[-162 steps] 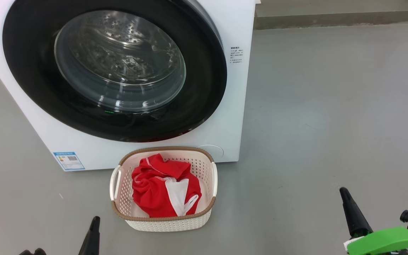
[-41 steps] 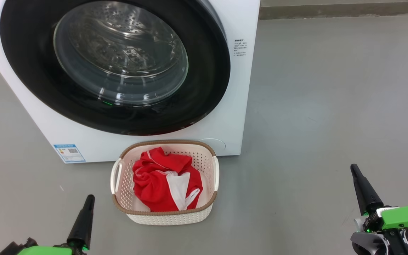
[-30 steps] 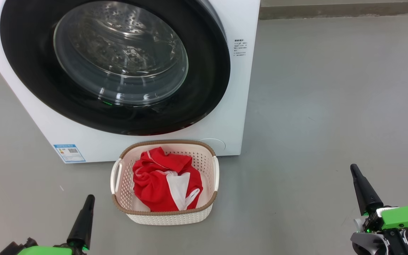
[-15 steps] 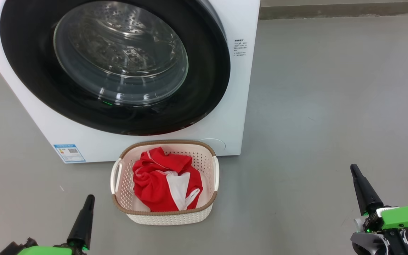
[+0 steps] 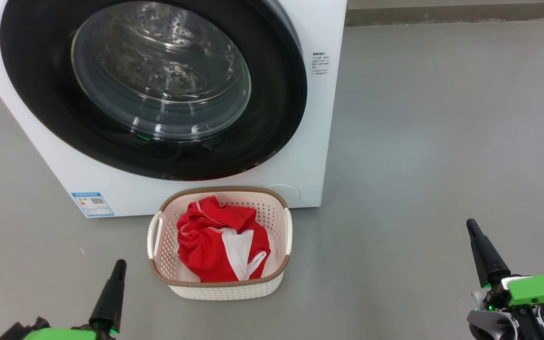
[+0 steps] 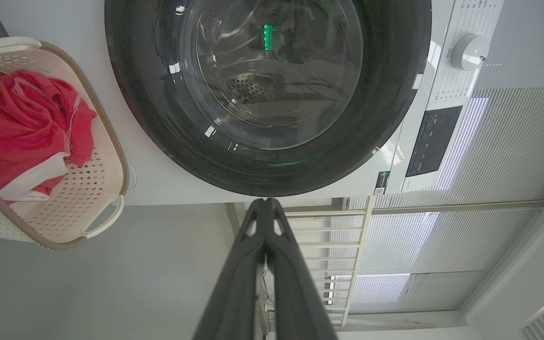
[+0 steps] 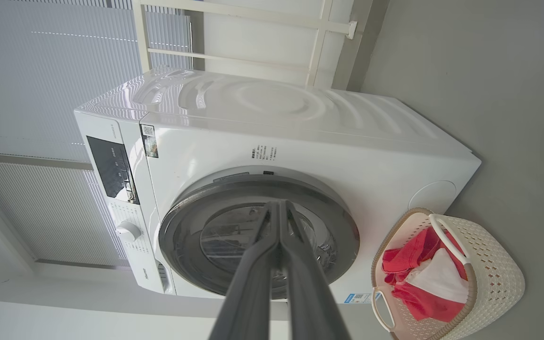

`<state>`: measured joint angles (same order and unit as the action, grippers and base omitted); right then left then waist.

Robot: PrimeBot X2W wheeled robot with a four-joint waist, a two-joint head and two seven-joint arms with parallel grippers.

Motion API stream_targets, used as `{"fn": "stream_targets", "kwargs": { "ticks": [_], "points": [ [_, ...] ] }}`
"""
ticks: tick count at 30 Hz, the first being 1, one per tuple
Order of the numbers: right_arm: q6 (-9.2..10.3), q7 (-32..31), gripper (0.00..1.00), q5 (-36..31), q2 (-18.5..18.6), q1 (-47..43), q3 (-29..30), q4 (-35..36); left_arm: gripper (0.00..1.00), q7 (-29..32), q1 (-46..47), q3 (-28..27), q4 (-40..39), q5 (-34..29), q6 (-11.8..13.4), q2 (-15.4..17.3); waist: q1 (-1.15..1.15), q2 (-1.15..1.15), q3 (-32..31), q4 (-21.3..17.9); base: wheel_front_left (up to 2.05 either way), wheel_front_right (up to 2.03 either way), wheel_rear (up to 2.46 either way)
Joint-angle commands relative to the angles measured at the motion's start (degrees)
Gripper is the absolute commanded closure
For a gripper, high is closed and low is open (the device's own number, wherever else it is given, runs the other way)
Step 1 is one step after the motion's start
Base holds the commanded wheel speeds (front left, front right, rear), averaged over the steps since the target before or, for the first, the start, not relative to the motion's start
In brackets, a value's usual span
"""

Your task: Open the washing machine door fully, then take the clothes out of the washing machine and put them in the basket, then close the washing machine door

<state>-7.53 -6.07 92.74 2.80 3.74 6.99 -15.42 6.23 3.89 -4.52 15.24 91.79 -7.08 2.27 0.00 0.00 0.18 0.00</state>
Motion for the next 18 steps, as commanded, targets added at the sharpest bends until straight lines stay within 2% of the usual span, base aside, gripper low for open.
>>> {"fn": "stream_targets", "kwargs": {
  "ticks": [1,18],
  "points": [
    [0.04,-0.2,1.0,-0.4,0.3,2.4,-0.7,1.4,1.0,0.2,2.3,-2.0,-1.2,0.4,-0.4,0.6,0.0,0.0,0.0,0.0,0.0,0.0,0.0],
    [0.04,-0.3,1.0,-0.4,0.2,2.4,-0.6,1.4,1.0,0.2,2.3,-2.0,-1.2,0.4,-0.4,0.6,0.0,0.0,0.0,0.0,0.0,0.0,0.0]
  ]
}}
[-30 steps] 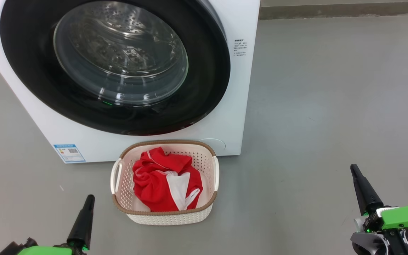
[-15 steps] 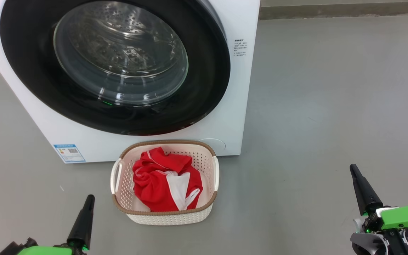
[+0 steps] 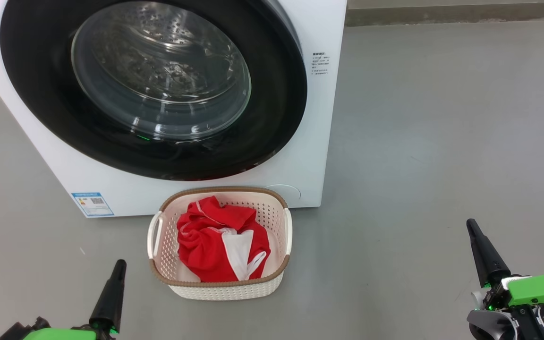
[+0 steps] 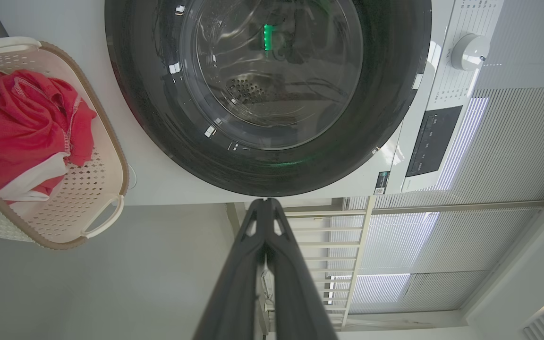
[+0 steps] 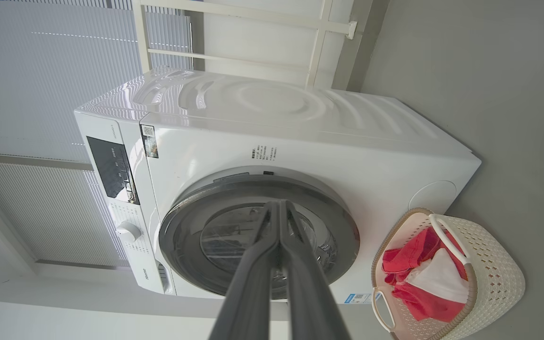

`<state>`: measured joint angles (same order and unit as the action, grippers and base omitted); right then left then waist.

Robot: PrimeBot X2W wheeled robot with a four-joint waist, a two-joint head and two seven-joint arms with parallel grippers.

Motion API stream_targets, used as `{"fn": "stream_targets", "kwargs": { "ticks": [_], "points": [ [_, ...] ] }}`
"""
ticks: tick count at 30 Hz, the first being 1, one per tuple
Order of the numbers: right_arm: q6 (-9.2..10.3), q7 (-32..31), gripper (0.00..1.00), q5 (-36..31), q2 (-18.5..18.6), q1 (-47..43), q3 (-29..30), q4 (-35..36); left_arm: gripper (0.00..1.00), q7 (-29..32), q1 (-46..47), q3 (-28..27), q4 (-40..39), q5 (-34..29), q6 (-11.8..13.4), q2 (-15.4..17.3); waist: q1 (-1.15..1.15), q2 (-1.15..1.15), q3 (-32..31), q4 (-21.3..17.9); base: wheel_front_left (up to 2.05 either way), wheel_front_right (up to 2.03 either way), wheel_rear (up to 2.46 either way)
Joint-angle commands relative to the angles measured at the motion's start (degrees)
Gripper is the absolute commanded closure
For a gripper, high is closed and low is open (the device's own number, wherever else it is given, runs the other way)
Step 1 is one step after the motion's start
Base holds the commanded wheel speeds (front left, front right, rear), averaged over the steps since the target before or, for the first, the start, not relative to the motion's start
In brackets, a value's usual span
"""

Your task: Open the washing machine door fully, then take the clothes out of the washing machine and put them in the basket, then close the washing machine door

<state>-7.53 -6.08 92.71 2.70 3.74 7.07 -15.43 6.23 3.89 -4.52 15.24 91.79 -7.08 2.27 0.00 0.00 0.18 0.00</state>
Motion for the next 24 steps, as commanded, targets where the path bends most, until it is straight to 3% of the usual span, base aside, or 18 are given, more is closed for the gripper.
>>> {"fn": "stream_targets", "kwargs": {
  "ticks": [1,24],
  "points": [
    [0.04,-0.3,1.0,-0.4,0.3,2.4,-0.7,1.4,1.0,0.2,2.3,-2.0,-1.2,0.4,-0.4,0.6,0.0,0.0,0.0,0.0,0.0,0.0,0.0],
    [0.04,-0.3,1.0,-0.5,0.3,2.4,-0.7,1.4,1.0,0.2,2.3,-2.0,-1.2,0.4,-0.4,0.6,0.0,0.0,0.0,0.0,0.0,0.0,0.0]
  ]
}}
